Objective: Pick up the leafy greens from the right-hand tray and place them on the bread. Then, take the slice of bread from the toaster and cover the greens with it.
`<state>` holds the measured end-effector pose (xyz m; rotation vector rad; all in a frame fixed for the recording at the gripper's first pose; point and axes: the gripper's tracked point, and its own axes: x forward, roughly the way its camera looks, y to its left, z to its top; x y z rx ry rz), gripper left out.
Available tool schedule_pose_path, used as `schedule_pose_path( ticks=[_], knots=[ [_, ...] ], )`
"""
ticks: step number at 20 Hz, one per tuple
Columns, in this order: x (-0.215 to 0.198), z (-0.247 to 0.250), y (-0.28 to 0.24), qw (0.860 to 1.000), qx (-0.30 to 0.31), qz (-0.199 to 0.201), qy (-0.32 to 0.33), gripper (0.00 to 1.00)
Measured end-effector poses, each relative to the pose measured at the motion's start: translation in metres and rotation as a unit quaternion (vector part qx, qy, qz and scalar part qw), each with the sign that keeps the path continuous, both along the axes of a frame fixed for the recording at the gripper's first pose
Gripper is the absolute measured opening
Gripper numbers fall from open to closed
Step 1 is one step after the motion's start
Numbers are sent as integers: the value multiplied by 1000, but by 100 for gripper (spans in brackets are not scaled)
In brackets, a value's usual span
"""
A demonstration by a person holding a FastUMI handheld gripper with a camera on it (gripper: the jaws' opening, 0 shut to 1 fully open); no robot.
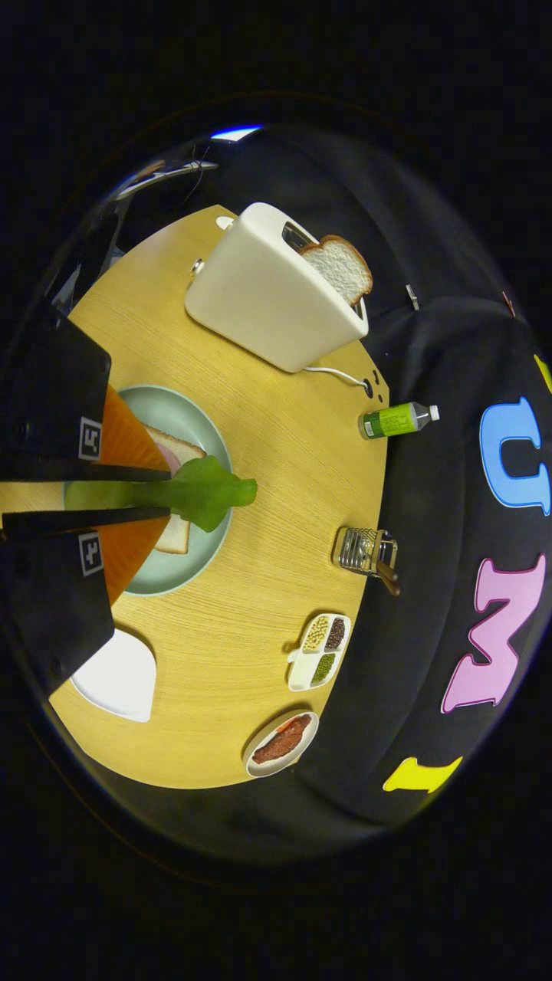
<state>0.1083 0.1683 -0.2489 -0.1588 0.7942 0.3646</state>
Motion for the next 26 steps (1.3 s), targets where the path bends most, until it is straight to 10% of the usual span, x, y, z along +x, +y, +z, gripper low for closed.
schedule_pose_path(
  ticks=[4, 10, 26],
  knots=[
    [5, -4, 3, 1000, 2, -9, -3, 32],
    [3, 7, 6, 1000, 13, -14, -21, 99],
    [-8, 140, 152, 981, 71, 104, -145, 99]
  ],
)
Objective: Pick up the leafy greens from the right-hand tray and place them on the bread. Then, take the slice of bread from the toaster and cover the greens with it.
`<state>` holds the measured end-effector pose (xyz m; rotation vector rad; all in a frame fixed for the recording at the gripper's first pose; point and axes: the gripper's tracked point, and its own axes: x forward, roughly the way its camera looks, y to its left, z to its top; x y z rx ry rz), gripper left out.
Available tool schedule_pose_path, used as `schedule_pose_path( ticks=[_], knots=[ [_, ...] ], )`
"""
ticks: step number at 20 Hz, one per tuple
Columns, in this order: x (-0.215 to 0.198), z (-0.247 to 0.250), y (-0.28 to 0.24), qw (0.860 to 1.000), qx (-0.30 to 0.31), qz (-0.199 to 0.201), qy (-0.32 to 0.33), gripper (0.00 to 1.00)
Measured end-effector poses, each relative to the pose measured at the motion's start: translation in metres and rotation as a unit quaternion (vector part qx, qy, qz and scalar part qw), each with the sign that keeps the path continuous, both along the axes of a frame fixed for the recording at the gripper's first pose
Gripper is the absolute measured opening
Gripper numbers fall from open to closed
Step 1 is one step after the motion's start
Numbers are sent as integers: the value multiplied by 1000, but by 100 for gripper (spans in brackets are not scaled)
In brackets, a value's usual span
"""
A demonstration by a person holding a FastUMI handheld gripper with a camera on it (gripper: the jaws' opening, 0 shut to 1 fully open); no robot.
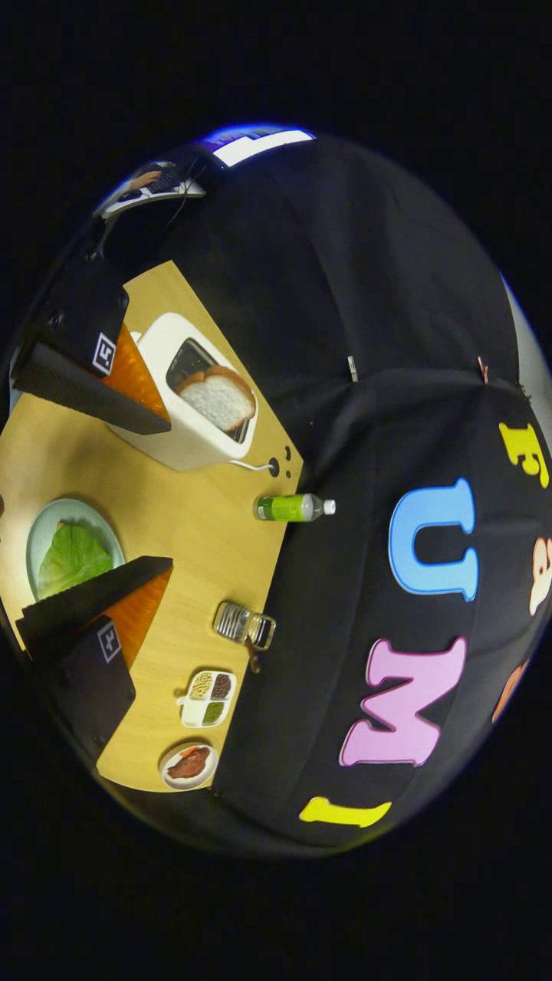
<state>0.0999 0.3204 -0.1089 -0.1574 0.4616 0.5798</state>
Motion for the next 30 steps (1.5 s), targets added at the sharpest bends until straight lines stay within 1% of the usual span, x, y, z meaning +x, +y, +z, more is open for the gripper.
schedule_pose_path(
  ticks=[4, 8, 9, 12, 17, 19, 20, 21, 23, 25, 26, 28, 30],
  knots=[
    [-11, 5, 62, 999, 2, 43, -3, 99],
    [-10, -1, 112, 996, -23, 77, -24, 99],
    [-6, -5, 122, 996, -27, 78, -25, 99],
    [11, -26, 142, 997, -34, 60, -22, 98],
    [49, -47, 155, 996, -71, 31, -52, 98],
    [54, -52, 162, 997, -65, 24, -43, 96],
    [55, -54, 164, 997, -65, 22, -38, 86],
    [55, -57, 164, 997, -69, 20, -32, 79],
    [56, -63, 165, 997, -74, 18, -26, 54],
    [57, -63, 164, 997, -76, 9, -25, 40],
    [58, -62, 159, 997, -76, -2, -24, 34],
    [56, -64, 158, 998, -66, -12, -10, 22],
    [54, -62, 155, 998, -61, -14, -5, 19]
  ],
)
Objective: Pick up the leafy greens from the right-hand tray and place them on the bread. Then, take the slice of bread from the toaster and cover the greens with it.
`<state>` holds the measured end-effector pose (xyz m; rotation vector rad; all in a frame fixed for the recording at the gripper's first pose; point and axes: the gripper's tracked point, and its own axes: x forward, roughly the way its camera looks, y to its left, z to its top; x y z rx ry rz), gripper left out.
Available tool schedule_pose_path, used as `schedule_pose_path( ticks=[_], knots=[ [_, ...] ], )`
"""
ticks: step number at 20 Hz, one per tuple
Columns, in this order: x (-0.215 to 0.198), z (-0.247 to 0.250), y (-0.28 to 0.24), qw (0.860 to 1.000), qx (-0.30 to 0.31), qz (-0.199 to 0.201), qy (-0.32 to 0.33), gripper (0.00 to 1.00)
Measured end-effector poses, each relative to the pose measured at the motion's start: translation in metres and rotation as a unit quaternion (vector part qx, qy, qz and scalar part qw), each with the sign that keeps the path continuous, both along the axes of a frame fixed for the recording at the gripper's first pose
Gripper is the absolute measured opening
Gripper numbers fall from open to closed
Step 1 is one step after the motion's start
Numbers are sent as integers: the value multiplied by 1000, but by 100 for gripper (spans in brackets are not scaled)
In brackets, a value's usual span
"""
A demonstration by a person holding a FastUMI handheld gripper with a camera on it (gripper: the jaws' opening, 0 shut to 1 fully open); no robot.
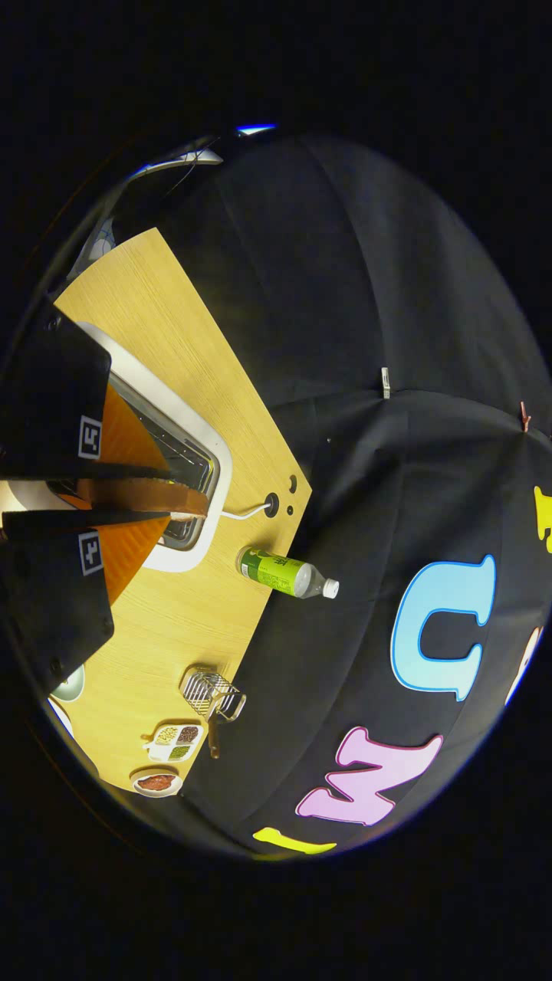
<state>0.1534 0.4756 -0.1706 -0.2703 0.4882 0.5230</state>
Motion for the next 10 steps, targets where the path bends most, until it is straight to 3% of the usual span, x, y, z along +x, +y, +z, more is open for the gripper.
schedule_pose_path(
  ticks=[6, 10],
  knots=[
    [-19, 26, 6, 1000, 4, 27, -12, 14],
    [-25, 65, -11, 999, 36, 18, -21, 14]
  ],
)
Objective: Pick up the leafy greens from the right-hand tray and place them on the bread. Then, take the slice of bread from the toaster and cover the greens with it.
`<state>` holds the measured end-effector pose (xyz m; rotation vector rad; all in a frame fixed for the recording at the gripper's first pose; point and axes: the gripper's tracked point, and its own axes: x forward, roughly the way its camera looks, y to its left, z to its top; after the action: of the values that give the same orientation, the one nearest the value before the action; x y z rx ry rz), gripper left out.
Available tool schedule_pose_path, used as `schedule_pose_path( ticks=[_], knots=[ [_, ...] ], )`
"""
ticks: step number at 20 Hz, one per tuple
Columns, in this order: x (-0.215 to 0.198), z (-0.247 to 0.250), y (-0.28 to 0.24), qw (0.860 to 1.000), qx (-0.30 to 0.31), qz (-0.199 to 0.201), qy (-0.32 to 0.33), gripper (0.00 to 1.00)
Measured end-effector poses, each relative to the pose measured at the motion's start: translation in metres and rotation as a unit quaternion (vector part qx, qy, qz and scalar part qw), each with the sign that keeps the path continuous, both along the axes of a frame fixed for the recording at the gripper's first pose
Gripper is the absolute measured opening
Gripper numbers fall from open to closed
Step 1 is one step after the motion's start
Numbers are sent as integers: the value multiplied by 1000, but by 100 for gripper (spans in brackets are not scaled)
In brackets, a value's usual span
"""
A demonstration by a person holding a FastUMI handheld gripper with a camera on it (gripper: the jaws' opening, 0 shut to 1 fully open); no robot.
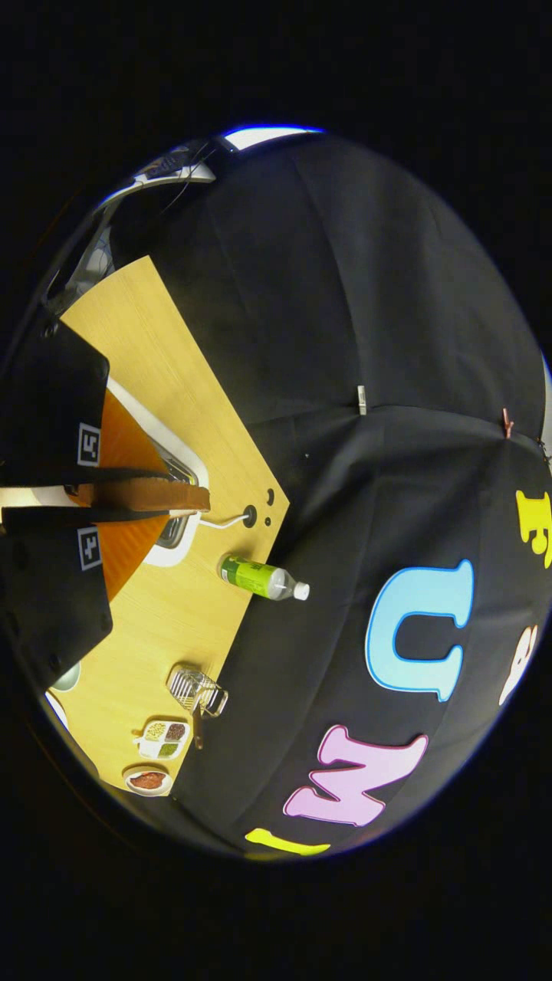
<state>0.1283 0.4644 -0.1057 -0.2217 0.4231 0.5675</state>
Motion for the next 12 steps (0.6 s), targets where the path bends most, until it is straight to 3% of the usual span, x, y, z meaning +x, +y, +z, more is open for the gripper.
schedule_pose_path(
  ticks=[6, 12],
  knots=[
    [-3, 55, -47, 997, 70, -27, -4, 14],
    [-2, 44, -150, 990, 97, -100, 20, 14]
  ],
)
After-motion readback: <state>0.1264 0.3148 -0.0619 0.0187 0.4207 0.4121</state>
